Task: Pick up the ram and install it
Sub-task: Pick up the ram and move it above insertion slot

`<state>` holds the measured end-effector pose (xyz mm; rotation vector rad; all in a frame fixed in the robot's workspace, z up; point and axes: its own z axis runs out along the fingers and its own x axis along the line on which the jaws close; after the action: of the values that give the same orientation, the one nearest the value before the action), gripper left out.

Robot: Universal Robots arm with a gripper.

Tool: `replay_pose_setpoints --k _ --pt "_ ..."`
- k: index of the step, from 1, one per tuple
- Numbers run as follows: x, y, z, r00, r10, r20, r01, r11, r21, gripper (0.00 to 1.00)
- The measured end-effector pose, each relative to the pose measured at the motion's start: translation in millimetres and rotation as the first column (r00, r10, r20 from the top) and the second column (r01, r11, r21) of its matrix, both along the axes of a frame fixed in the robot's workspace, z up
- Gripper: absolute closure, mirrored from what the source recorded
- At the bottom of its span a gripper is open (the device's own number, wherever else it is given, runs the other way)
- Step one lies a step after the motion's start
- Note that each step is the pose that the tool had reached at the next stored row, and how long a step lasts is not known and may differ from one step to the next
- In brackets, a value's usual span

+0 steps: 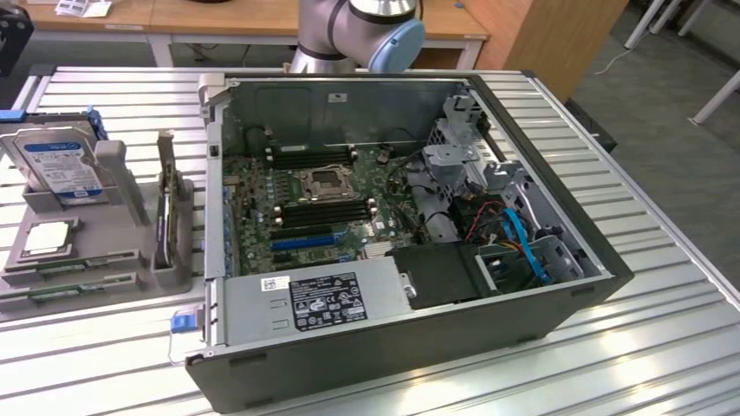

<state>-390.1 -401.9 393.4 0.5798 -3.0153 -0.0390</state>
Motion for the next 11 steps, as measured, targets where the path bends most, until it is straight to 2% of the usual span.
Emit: replay_pose_setpoints --k 3,6,10,11 --pt "0.0 0.0 0.0 0.9985 0.056 0.0000 -0.056 0.9985 0.0000 0.83" --pt "0.0 0.0 -0.1 0.9940 0.109 0.0000 -0.109 0.9940 0.0000 0.83" --pt "0.0 0.0 -0.1 0.9834 0.182 -0.0001 -0.182 0.9834 0.0000 0.82" --pt "0.0 0.0 -0.2 0.9800 0.199 0.0000 -0.199 0.9800 0.0000 0.76"
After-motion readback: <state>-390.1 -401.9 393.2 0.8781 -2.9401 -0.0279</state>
